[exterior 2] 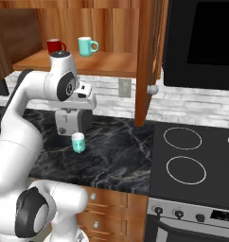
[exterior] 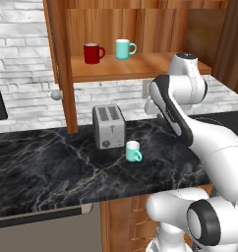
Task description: Pick the mug on the counter and place it in the cabinet with the handle facing the right, like the mugs already inside.
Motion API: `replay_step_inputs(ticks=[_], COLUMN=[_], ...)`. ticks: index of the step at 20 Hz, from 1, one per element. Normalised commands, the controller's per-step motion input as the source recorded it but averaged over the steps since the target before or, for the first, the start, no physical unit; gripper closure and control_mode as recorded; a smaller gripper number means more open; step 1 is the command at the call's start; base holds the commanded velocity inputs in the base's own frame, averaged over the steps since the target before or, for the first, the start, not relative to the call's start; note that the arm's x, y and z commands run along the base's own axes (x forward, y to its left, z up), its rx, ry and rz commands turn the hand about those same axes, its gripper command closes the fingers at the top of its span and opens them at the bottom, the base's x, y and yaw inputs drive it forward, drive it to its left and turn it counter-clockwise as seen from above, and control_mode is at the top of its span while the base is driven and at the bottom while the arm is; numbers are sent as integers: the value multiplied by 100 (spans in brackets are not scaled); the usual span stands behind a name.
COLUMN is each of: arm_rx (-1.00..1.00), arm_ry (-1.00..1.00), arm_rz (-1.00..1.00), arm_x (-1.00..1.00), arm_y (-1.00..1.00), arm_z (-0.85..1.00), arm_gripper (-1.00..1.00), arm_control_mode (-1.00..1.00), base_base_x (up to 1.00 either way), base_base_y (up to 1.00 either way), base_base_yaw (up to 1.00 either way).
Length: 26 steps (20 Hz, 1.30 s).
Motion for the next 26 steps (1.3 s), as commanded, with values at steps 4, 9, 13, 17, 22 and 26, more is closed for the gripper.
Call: replay_step_inputs(ticks=[4,9,13,17,22,26], arm_rx=[0,0,0,0,0,0], arm_ry=[0,-5,-9,-9,-10,-6], arm_rz=[0,0,0,0,0,0], arm_x=[-7,-17,-12,-10,-7,-3], arm_y=[0,0,0,0,0,2], arm_z=[0,-6,-14,-19,-23,-29], arm_gripper=[-100,-100,-100,-100,-100,-100], arm_control_mode=[-100,-100,-100,-100,-100,-100], base_base_x=[0,0,0,0,0,0], base_base_y=[0,0,0,0,0,0], base_base_yaw=[0,0,0,0,0,0])
